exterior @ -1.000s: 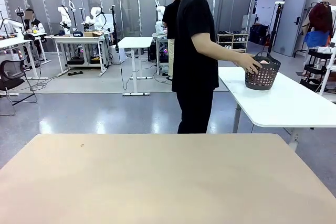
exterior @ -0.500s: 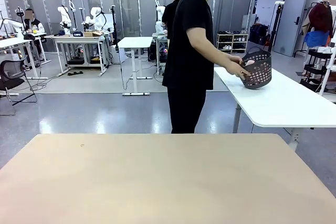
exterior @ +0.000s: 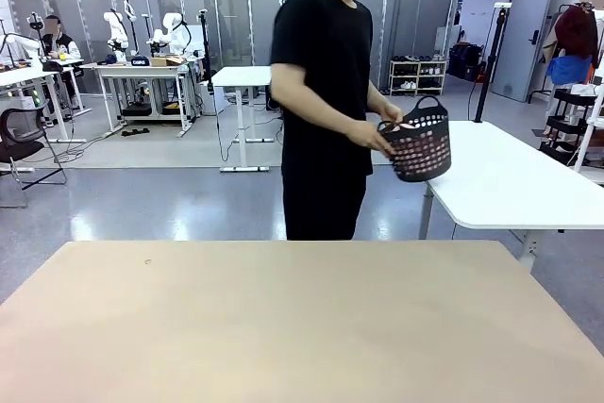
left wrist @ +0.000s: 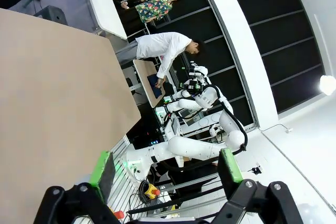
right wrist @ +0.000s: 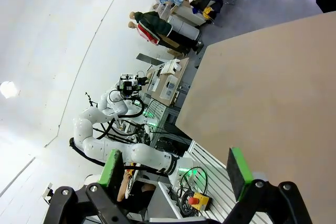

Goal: Fold the towel.
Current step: Grab the top end of the 100 cm Hotel Towel extended by the human.

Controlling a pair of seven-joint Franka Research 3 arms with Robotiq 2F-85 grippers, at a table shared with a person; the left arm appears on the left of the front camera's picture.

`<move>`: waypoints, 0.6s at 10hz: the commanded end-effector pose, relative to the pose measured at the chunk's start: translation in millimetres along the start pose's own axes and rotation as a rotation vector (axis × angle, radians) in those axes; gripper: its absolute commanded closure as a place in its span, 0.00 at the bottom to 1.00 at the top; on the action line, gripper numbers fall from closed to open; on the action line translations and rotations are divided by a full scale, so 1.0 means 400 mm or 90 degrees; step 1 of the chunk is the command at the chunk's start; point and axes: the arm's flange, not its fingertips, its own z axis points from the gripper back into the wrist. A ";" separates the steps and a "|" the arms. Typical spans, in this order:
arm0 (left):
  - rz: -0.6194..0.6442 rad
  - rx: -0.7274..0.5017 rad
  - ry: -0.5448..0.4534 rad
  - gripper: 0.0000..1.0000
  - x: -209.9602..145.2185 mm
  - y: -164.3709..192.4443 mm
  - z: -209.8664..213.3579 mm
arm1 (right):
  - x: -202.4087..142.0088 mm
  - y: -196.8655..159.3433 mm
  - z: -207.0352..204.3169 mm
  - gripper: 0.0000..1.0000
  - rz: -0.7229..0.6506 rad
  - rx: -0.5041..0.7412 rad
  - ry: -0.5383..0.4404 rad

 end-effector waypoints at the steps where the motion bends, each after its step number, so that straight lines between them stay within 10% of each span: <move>1: -0.003 -0.006 0.003 0.00 -0.003 0.000 0.005 | 0.004 0.004 0.002 0.00 0.014 0.007 -0.004; 6: -0.003 -0.006 0.003 0.00 -0.003 0.000 0.005 | 0.004 0.004 0.002 0.00 0.014 0.007 -0.004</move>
